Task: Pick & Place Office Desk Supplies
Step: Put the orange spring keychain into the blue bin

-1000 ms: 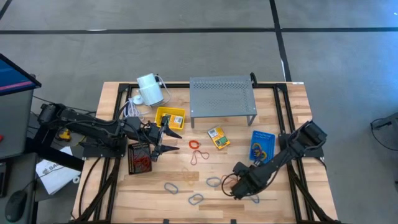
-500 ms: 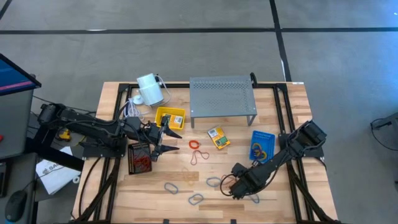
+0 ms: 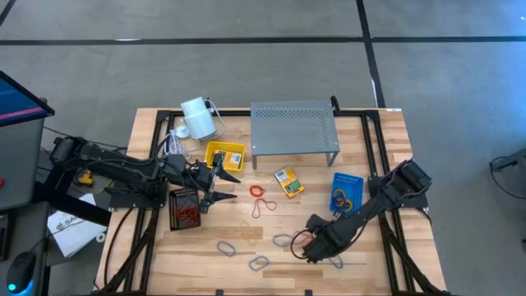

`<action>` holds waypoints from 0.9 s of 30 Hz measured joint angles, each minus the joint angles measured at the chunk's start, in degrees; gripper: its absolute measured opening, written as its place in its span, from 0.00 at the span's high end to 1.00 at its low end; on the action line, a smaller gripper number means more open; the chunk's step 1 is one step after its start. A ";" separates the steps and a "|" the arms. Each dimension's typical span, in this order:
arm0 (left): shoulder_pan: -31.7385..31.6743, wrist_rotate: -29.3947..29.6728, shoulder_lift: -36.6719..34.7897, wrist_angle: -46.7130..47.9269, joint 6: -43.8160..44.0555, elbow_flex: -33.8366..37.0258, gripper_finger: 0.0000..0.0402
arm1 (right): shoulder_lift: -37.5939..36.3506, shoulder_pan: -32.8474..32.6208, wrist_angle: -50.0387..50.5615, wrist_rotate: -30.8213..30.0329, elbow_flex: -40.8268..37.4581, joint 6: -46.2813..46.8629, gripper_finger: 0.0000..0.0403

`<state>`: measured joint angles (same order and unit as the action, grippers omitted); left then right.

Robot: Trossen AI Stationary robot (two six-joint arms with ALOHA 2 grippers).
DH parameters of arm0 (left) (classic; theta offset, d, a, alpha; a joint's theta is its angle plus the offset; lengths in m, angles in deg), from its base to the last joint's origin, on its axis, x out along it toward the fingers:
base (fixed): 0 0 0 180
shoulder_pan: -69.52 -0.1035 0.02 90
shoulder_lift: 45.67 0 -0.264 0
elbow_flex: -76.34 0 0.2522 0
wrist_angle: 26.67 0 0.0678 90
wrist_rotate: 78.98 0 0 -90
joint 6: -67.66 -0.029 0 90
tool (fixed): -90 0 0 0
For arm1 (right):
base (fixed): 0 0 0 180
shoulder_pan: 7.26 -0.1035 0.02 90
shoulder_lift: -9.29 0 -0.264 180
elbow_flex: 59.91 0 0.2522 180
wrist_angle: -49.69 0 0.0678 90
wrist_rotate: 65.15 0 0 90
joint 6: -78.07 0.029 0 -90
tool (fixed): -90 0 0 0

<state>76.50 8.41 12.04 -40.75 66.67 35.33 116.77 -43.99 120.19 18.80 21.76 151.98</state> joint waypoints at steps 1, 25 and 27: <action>0.00 0.00 0.00 -0.02 -0.01 0.00 0.47 | -1.30 -0.07 -0.32 -1.02 0.25 0.47 0.99; 0.00 -0.02 0.00 0.02 0.00 0.00 0.47 | -31.59 -6.64 16.62 -23.73 -3.51 12.27 1.00; 0.00 -0.02 0.00 0.02 -0.01 0.00 0.47 | -34.23 -6.37 16.56 -24.01 -5.53 12.33 1.00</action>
<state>76.50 8.39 12.04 -40.73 66.66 35.33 82.55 -50.36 136.75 -5.21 16.24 164.31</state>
